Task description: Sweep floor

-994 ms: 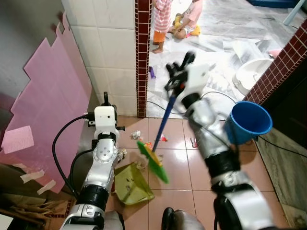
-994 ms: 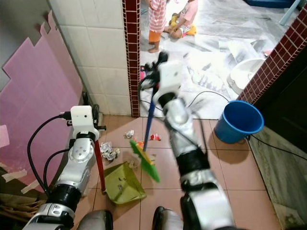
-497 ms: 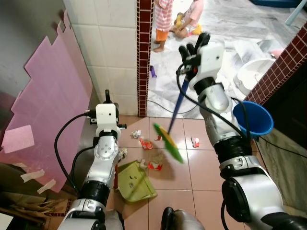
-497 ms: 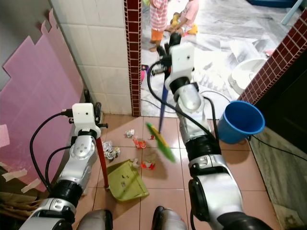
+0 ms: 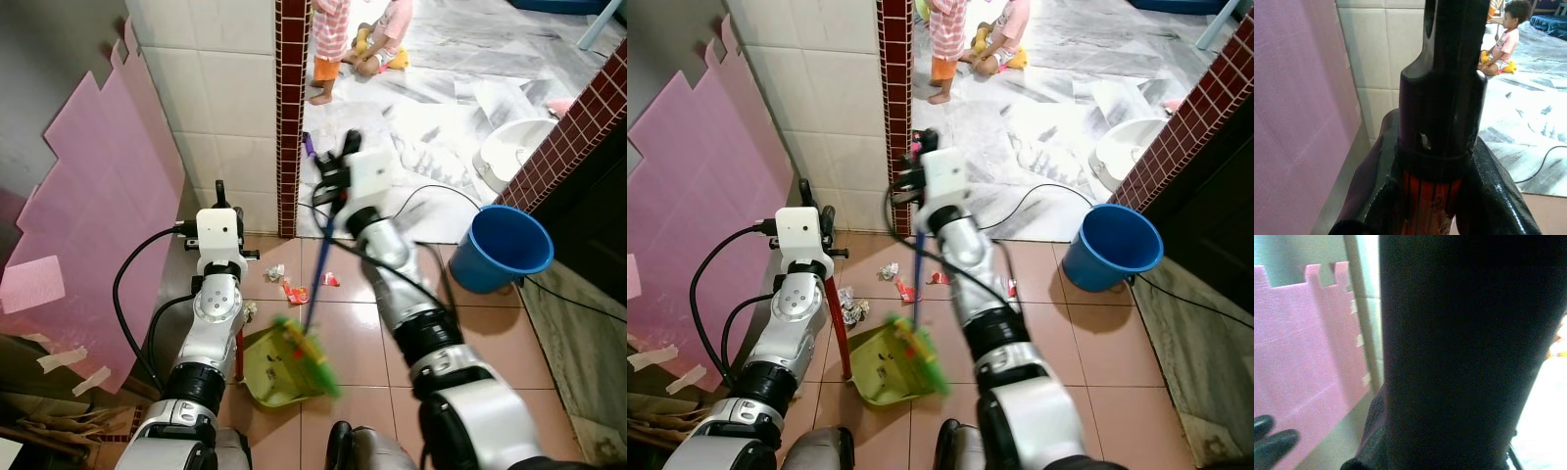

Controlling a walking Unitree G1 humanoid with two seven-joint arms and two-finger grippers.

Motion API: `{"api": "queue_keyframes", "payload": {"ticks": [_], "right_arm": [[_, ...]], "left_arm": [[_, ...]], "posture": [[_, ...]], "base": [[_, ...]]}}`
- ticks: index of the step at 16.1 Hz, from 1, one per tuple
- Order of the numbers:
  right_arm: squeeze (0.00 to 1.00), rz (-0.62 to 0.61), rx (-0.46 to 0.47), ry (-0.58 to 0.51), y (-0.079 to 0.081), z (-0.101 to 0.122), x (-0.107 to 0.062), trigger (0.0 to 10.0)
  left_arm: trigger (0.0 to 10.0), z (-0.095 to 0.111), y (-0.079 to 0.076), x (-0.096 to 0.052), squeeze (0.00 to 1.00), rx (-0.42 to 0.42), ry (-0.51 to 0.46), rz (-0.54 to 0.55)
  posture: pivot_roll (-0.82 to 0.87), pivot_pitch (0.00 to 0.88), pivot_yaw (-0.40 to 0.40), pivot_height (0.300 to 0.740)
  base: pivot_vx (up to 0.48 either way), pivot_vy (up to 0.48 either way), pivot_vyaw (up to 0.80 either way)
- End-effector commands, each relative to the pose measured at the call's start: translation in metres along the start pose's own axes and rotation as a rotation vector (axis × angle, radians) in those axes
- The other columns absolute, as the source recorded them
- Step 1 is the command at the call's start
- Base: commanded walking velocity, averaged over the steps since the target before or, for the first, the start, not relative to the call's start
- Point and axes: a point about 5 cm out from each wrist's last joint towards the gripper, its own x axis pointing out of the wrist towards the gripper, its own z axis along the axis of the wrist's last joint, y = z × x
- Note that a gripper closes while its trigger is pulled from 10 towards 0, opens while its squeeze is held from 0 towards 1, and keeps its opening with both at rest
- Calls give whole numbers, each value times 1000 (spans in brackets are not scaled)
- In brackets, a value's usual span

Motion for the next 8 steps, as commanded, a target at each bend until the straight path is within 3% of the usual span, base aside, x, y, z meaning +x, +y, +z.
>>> {"api": "queue_keyframes", "payload": {"ticks": [1,6,7,8], "right_arm": [[0,3,65,-10,2,5,4,10000],[0,107,166,-39,4,35,20,10000],[0,177,125,-93,4,56,23,10000],[0,196,121,-105,4,61,24,10000]], "left_arm": [[10000,-4,-4,-1,0,-14,28,-11],[10000,-5,-3,-1,0,-18,31,-8],[10000,-5,-3,-1,0,-19,31,-7],[10000,-5,-3,-1,0,-20,31,-7]], "posture": [[53,131,-72,740],[50,138,-74,740],[49,140,-74,740],[49,140,-74,740]], "base": [[0,0,0],[0,0,0],[0,0,0],[0,0,0]]}}
